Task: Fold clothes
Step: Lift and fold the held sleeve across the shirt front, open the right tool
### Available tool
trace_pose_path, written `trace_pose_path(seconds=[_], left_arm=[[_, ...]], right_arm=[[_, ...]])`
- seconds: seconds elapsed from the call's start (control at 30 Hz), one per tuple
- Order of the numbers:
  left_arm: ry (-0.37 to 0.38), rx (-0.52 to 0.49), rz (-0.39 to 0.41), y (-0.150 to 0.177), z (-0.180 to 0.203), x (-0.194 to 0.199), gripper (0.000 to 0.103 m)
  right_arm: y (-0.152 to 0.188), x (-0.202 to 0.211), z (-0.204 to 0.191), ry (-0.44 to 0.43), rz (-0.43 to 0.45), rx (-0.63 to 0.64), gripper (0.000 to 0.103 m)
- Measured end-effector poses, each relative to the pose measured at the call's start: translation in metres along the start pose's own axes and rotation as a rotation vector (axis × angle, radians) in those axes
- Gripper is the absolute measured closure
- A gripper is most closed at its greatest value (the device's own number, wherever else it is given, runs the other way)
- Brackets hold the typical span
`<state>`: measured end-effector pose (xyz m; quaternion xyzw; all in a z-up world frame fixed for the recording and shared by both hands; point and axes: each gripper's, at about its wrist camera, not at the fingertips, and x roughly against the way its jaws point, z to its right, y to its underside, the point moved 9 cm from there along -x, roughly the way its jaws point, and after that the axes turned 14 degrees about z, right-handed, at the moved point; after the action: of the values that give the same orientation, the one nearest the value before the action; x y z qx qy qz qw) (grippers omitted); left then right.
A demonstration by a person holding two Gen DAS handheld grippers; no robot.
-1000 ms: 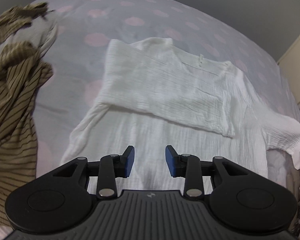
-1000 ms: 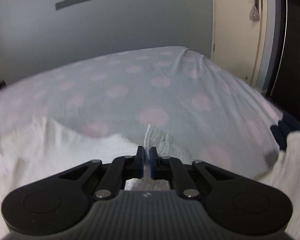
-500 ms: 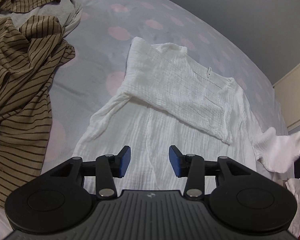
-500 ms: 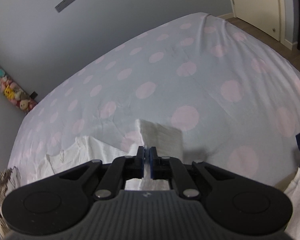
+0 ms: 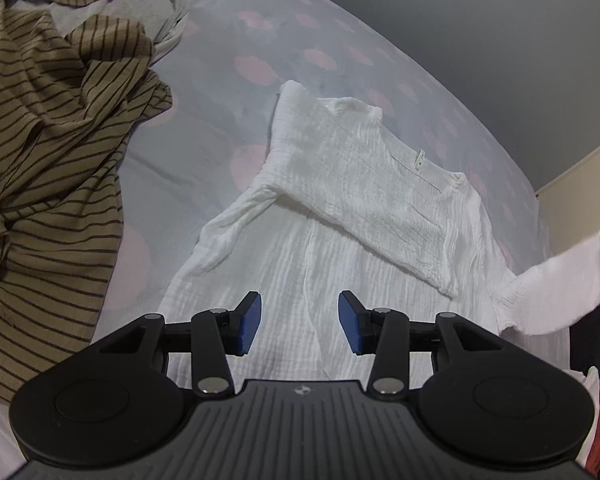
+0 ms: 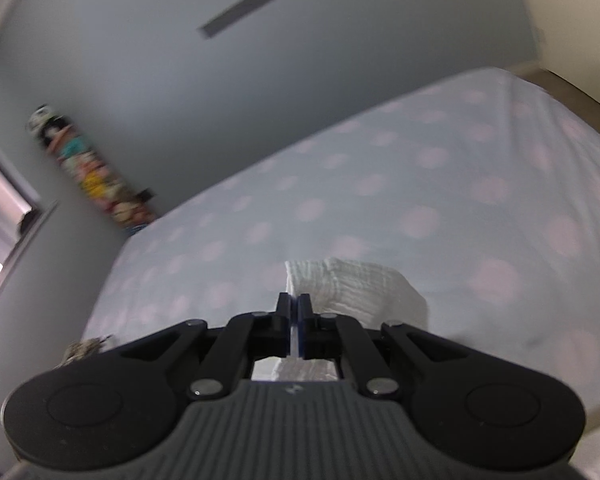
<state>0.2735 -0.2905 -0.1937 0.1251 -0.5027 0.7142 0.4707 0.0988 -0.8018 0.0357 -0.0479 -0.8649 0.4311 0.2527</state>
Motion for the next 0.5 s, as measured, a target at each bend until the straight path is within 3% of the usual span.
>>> trace_pose_path(seconds=[0.23, 0.5], left_arm=[[0.022, 0.019, 0.014, -0.010, -0.012, 0.004, 0.063], [0.034, -0.004, 0.007, -0.020, -0.026, 0.000, 0.062]], right_arm=[[0.016, -0.038, -0.120, -0.151, -0.055, 0.088, 0.100], [0.099, -0.108, -0.208, -0.225, -0.190, 0.142, 0.100]])
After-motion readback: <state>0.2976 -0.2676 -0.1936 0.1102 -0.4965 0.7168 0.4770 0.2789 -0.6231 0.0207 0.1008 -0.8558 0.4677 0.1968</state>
